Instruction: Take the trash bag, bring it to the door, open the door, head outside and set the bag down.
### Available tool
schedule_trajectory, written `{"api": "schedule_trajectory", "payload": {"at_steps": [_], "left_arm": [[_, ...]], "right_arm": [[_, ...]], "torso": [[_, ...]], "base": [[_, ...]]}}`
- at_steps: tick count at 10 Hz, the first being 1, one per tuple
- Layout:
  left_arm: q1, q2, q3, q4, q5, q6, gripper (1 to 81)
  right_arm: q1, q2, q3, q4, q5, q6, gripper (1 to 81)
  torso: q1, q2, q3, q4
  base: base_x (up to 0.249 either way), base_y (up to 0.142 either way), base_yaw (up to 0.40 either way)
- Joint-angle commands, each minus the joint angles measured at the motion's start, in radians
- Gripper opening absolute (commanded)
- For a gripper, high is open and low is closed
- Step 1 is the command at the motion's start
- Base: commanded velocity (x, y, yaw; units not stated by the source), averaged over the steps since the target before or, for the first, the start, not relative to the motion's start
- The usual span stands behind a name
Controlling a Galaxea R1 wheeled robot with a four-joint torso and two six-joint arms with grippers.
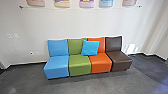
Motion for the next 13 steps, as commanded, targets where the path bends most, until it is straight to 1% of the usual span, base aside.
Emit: {"api": "schedule_trajectory", "payload": {"at_steps": [1,13], "left_arm": [[-0.036,0.005,0.004,0.006,0.073,0.006,1.0],[-0.036,0.005,0.003,0.006,0.071,0.006,1.0]], "right_arm": [[0.026,-0.004,0.003,-0.008,-0.059,-0.005,81.1],[0.017,0.004,0.003,-0.006,-0.054,-0.005,81.1]], "torso": [[0.001,0.000,0.000,0.000],[0.001,0.000,0.000,0.000]], "base": [[0.000,0.000,-0.271],[0.000,0.000,-0.299]]}}
